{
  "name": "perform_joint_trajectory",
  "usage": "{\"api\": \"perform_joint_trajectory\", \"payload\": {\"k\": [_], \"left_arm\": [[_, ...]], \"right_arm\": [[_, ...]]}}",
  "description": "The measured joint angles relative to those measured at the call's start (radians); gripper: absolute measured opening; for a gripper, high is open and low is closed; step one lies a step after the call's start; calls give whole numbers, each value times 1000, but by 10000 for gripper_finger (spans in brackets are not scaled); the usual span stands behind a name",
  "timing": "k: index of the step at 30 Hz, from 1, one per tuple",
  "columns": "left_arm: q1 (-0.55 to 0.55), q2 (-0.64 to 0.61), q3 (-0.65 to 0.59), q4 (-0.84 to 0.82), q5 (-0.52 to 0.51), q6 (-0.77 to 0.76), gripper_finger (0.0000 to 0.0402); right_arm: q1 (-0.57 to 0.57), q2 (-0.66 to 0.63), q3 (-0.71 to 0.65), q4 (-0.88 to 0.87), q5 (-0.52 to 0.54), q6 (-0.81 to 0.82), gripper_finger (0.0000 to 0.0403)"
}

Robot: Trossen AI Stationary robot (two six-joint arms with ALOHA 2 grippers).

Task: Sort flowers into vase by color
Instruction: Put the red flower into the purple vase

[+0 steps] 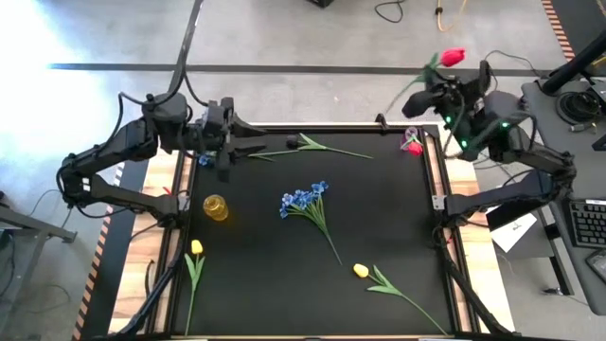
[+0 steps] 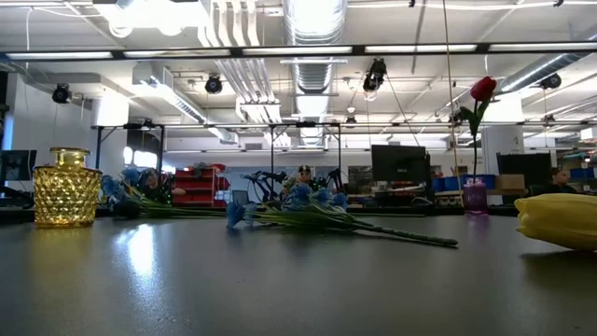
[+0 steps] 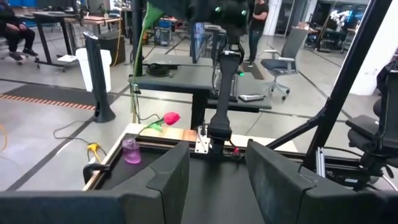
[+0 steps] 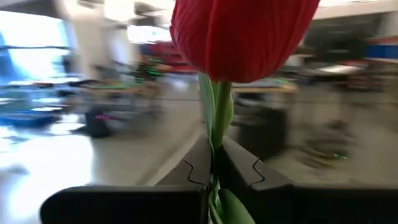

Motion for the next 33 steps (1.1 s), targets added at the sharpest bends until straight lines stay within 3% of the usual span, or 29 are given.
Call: {"api": "perform_joint_trajectory", "payload": {"k": [6,17,25,33], "left_arm": [[0,38,0,0,0,-5,146],[-1,41,0,-51,8,-22,146],[-1,17,0,-64,7,-10,146],[-1,10,0,-70,7,-1,146]], "right_arm": [[-123,-31,-154,-35,110,85,12],[-364,-50,-420,-29,123,218,12],[-429,-48,-542,1,121,318,12],[-463,-48,-605,154,124,298,13]]}}
